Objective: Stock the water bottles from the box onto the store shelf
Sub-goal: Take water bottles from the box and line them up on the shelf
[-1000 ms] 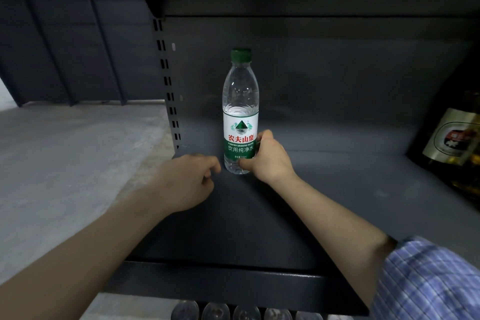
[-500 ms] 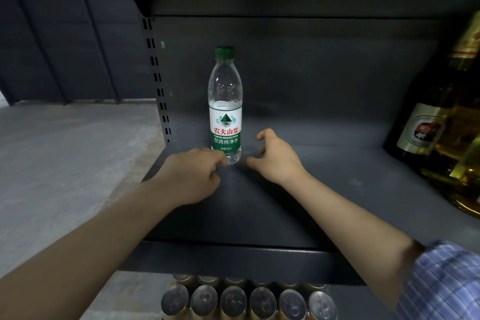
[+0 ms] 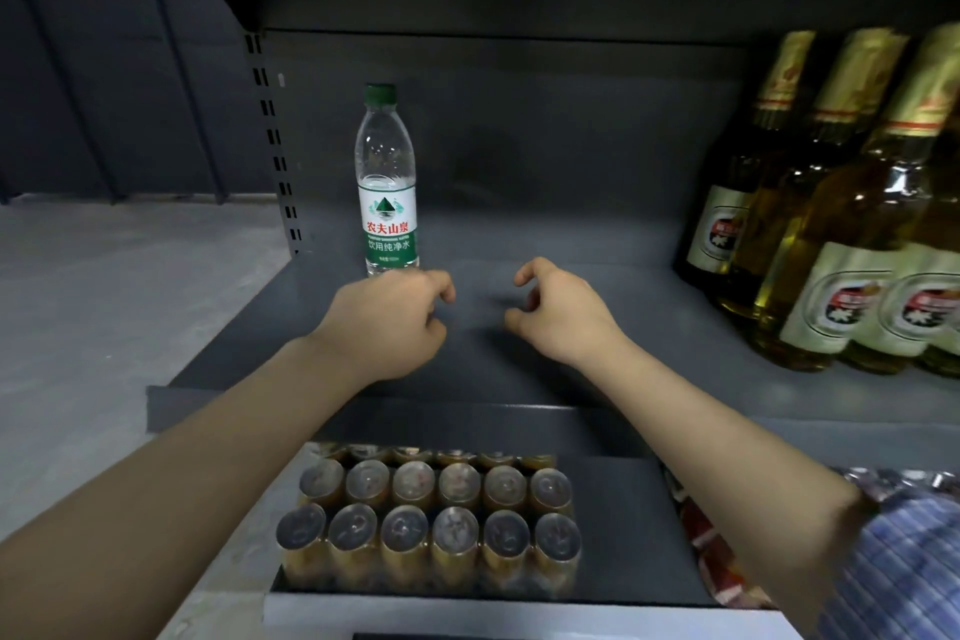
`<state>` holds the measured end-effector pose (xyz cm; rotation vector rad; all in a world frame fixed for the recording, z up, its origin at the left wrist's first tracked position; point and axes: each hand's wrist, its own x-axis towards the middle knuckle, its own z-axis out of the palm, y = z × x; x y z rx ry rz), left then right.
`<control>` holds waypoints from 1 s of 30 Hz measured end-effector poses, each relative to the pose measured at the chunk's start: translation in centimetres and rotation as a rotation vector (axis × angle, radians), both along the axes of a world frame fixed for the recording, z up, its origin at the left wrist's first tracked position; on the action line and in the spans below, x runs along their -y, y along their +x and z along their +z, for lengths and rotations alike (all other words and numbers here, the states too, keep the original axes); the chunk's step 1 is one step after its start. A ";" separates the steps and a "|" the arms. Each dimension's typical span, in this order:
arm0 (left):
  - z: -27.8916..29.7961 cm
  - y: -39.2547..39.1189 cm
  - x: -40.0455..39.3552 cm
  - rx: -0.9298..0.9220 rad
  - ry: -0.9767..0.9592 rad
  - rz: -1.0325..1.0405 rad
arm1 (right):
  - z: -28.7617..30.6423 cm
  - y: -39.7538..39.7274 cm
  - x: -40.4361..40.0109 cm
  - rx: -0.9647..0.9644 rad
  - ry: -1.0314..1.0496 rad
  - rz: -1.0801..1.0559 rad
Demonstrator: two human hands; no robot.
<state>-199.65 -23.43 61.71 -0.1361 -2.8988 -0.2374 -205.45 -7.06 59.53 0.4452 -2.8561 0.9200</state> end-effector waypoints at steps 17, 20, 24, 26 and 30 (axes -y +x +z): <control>-1.5 7.9 -7.0 -0.053 0.060 0.038 | 0.0 7.7 -7.4 -0.085 -0.046 0.010; -1.8 9.1 -7.3 -0.059 0.070 0.038 | -0.2 8.7 -7.6 -0.093 -0.033 0.007; -2.4 10.8 -7.4 -0.055 0.068 0.026 | -0.5 10.1 -7.7 -0.096 -0.008 -0.002; -2.7 11.7 -7.3 -0.049 0.070 0.022 | -0.6 11.1 -7.7 -0.097 0.000 -0.005; -3.2 13.8 -7.4 -0.013 0.073 0.025 | -1.0 13.5 -8.0 -0.089 -0.008 -0.008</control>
